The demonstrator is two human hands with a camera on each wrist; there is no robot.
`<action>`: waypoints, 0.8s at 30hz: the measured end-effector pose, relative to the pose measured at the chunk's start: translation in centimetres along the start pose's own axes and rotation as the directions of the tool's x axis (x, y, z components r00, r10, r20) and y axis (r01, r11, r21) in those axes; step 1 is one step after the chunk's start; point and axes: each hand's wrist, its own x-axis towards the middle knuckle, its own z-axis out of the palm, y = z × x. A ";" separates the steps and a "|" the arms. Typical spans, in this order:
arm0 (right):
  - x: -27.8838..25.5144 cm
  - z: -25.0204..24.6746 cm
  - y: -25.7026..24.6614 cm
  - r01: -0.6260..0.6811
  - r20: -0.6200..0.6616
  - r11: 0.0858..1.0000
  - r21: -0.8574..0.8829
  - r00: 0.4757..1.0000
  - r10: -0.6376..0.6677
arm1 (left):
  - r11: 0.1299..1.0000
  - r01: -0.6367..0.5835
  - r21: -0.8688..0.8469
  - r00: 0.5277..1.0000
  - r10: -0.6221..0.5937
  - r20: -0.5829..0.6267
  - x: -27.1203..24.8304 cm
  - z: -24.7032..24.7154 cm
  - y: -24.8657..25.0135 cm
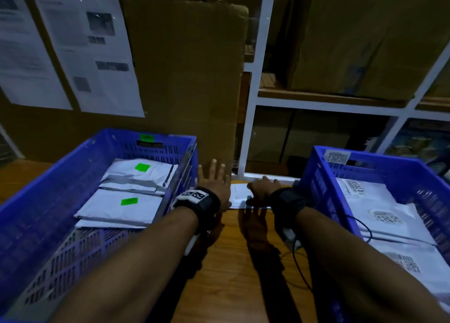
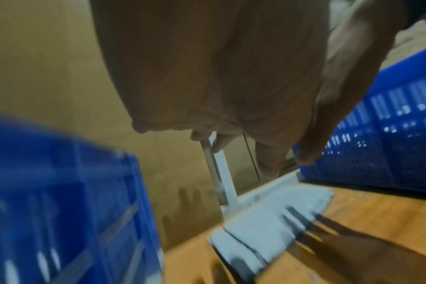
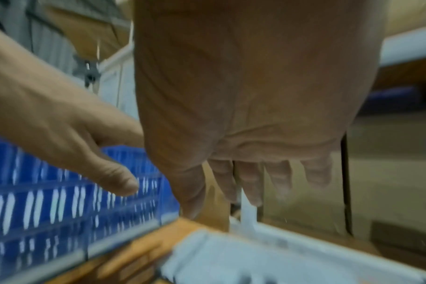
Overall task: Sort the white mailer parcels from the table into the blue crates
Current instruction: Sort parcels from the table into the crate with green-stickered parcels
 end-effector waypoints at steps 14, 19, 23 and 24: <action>4.8 7.4 2.2 -0.036 -0.087 0.996 -0.076 0.996 0.029 | 0.992 -0.087 -0.096 0.993 0.095 0.076 4.2 5.1 1.9; 4.1 6.9 2.9 0.035 -0.138 0.995 -0.096 0.989 -0.048 | 0.991 -0.079 -0.110 0.990 0.091 0.107 5.7 5.9 2.1; 3.0 7.0 2.1 0.067 -0.174 0.994 -0.088 0.981 -0.082 | 0.989 -0.105 -0.108 0.984 0.119 0.132 6.8 7.2 2.3; 2.9 7.0 2.0 0.068 -0.176 0.994 -0.083 0.981 -0.082 | 0.987 -0.110 -0.117 0.983 0.125 0.133 7.2 7.7 2.3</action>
